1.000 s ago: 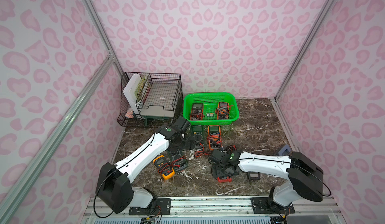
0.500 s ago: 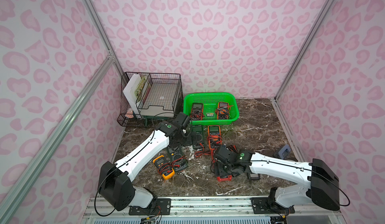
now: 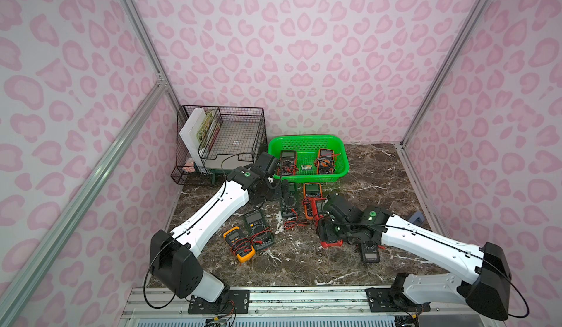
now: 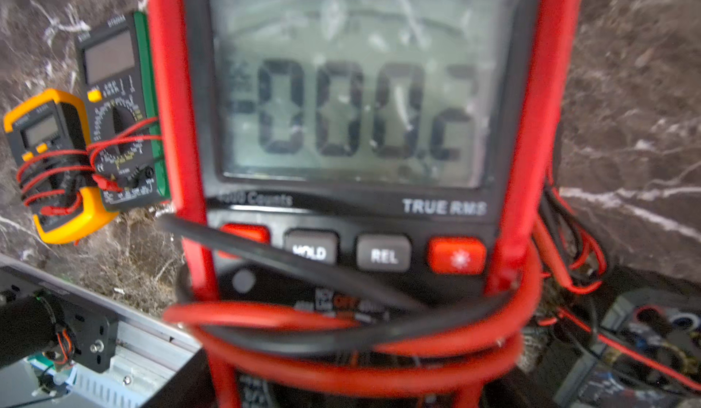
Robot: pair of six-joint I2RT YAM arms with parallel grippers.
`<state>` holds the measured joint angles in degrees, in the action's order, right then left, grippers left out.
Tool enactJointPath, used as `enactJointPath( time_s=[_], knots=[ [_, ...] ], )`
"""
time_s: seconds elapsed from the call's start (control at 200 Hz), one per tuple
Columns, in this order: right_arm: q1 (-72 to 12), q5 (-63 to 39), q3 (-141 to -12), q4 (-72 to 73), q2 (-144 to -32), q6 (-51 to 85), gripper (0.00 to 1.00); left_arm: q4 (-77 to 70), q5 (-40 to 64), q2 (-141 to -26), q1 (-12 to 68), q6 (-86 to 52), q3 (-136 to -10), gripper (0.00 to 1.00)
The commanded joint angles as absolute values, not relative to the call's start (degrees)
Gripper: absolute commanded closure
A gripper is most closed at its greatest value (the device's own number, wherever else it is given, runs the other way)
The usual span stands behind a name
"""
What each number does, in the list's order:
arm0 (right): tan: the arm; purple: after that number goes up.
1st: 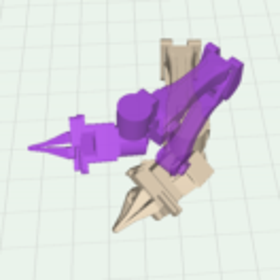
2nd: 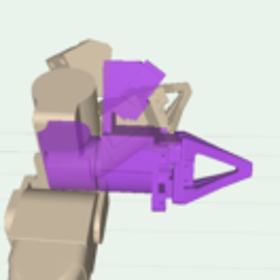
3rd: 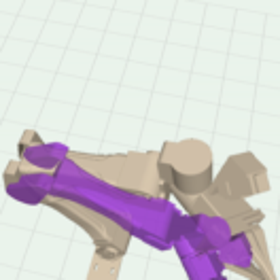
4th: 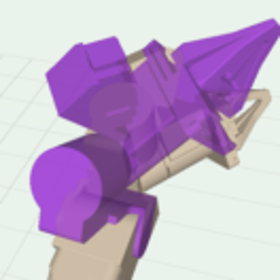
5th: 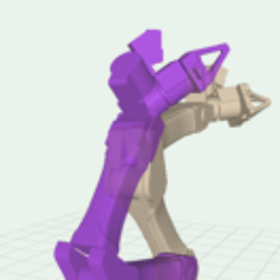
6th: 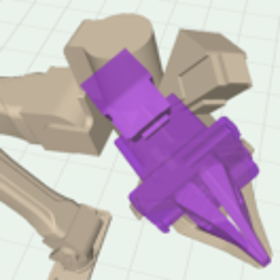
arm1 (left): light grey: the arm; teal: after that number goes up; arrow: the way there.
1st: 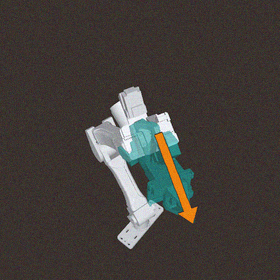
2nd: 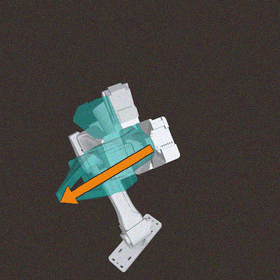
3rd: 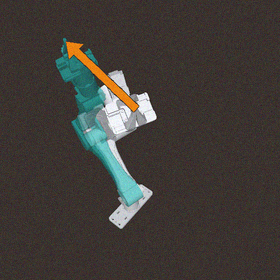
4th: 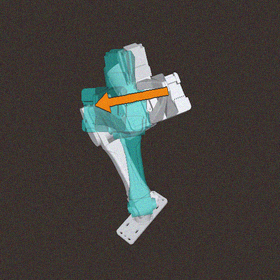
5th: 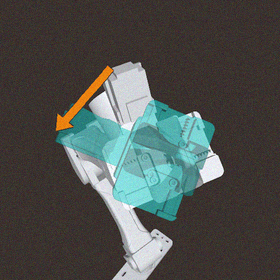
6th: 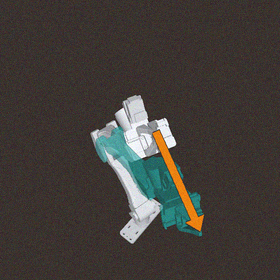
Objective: Put the multimeter into the basket
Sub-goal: Pick up the multimeter from the center of the board, then place the multimeter in the basket.
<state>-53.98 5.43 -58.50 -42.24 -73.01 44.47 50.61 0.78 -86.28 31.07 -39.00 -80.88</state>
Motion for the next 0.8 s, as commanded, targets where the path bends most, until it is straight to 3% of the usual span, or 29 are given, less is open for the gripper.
enactJointPath(
  time_s=[0.0, 0.41, 0.795],
  knots=[
    [-50.6, 5.9, -60.9, -35.0, -72.8, 39.7, 0.55, 49.8, -0.1, -86.3, 30.9, -39.7, -81.7, 0.01],
    [-37.8, 0.3, -73.4, -29.3, -81.8, 31.5, 0.54, 48.6, -0.1, -86.5, 30.8, -40.0, -81.7, 0.01],
    [-31.4, -1.8, -88.4, -26.7, -93.7, 30.0, 0.53, 47.7, 0.0, -92.1, 28.1, -37.3, -87.1, 0.01]
  ],
)
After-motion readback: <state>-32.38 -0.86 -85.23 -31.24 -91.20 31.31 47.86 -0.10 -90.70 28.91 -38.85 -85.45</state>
